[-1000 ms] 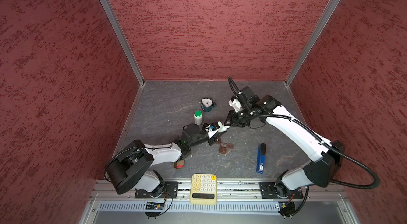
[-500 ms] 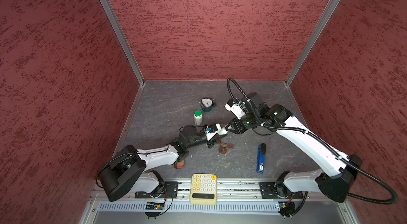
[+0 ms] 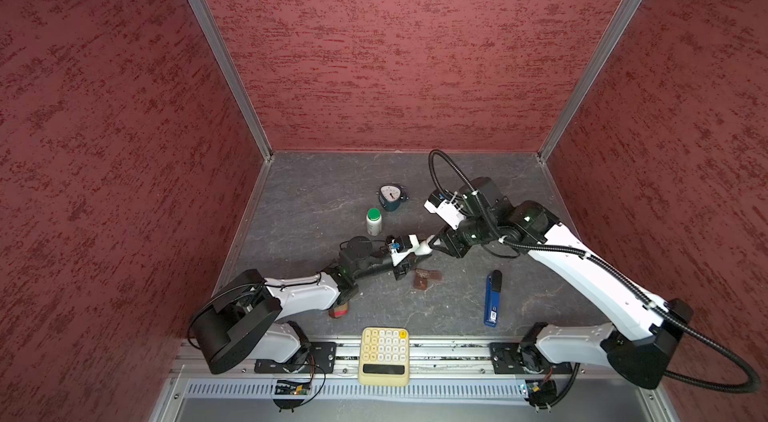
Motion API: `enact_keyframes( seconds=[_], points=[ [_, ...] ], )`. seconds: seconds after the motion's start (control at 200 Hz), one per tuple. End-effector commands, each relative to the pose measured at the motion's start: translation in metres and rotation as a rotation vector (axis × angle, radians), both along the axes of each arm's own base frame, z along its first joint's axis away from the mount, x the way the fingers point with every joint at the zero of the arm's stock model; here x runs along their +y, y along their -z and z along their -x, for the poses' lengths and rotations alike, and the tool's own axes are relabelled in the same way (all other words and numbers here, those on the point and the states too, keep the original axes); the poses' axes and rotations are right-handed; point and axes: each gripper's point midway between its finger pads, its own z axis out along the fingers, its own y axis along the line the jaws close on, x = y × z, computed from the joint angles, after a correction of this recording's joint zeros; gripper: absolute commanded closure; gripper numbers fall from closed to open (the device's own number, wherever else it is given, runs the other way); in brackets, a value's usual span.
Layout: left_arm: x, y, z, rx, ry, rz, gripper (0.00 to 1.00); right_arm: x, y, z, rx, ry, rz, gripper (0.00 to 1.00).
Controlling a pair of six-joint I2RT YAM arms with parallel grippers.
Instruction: Sort the pills into containers
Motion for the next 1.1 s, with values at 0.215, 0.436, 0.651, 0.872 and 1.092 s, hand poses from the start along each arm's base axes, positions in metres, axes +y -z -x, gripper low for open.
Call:
enact_keyframes(
  seconds=[0.215, 0.436, 0.651, 0.872, 1.092],
  points=[
    [0.005, 0.017, -0.008, 0.041, -0.048, -0.036, 1.0, -0.002, -0.003, 0.005, -0.024, -0.038, -0.002, 0.66],
    [0.002, 0.02, -0.006, 0.024, -0.046, -0.062, 1.0, -0.006, -0.003, 0.003, -0.037, -0.018, 0.019, 0.49],
    [0.001, 0.023, -0.006, 0.027, -0.044, -0.067, 1.0, -0.008, -0.003, 0.002, -0.043, -0.011, 0.027, 0.38],
    [0.001, 0.023, -0.01, 0.022, -0.059, -0.064, 1.0, -0.011, -0.017, -0.003, -0.078, 0.031, 0.005, 0.28],
    [0.011, 0.013, -0.035, -0.097, -0.246, -0.043, 1.0, -0.039, -0.05, -0.036, -0.01, 0.388, -0.111, 0.27]
  ],
)
